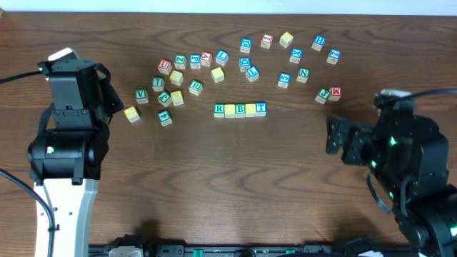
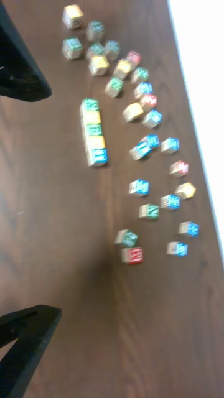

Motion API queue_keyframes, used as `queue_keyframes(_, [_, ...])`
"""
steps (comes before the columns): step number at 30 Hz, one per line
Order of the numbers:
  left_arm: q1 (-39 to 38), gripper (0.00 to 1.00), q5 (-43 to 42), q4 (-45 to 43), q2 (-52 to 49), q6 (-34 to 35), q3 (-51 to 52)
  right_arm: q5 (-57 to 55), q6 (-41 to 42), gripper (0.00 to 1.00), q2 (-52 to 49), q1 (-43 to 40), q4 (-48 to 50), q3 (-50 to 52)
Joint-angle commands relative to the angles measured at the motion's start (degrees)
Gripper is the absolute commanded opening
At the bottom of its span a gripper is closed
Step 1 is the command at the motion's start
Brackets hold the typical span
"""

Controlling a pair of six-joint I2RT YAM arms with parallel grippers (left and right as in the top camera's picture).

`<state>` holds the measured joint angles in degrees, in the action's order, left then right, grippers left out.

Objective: Spell out ROBOT

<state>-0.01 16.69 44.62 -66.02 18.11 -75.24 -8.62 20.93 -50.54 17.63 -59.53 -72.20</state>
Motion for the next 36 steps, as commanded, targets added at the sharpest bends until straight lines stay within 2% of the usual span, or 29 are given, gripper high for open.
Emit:
queue_keyframes(1, [0.2, 0.1, 1.0, 0.0, -0.2, -0.5, -0.9, -1.5, -0.7, 0.99, 0.8, -0.4, -3.6, -0.1])
queue_keyframes(9, [0.2, 0.1, 1.0, 0.0, -0.2, -0.5, -0.9, -6.2, -0.6, 0.99, 0.2, -0.4, -1.7, 0.0])
queue_keyframes(14, [0.2, 0.1, 1.0, 0.0, -0.2, -0.5, -0.9, -11.4, -1.5, 0.99, -2.4, -0.4, 4.6, 0.0])
queue_keyframes(18, [0.2, 0.1, 1.0, 0.0, -0.2, -0.5, -0.9, -10.6, -7.1, 0.99, -2.5, -1.8, 12.4, 3.6])
queue_keyframes(23, [0.2, 0.1, 1.0, 0.0, -0.2, -0.5, -0.9, -2.6, -9.8, 0.99, 4.6, -8.1, 30.8, 19.2])
queue_keyframes(30, [0.2, 0.1, 1.0, 0.0, -0.2, -0.5, -0.9, 3.2, -9.9, 0.99, 19.5, -11.6, 55.8, 45.9])
queue_keyframes(33, [0.2, 0.1, 1.0, 0.0, -0.2, -0.5, -0.9, 3.2, -9.8, 0.99, 26.1, -11.6, 62.8, 55.5])
queue_keyframes(34, [0.2, 0.1, 1.0, 0.0, -0.2, -0.5, -0.9, 3.2, -9.6, 0.99, 31.6, -11.6, 66.2, 61.9])
queue_keyframes(36, [0.2, 0.1, 1.0, 0.0, -0.2, -0.5, -0.9, 3.2, -8.7, 0.99, 35.7, -11.6, 67.1, 65.9])
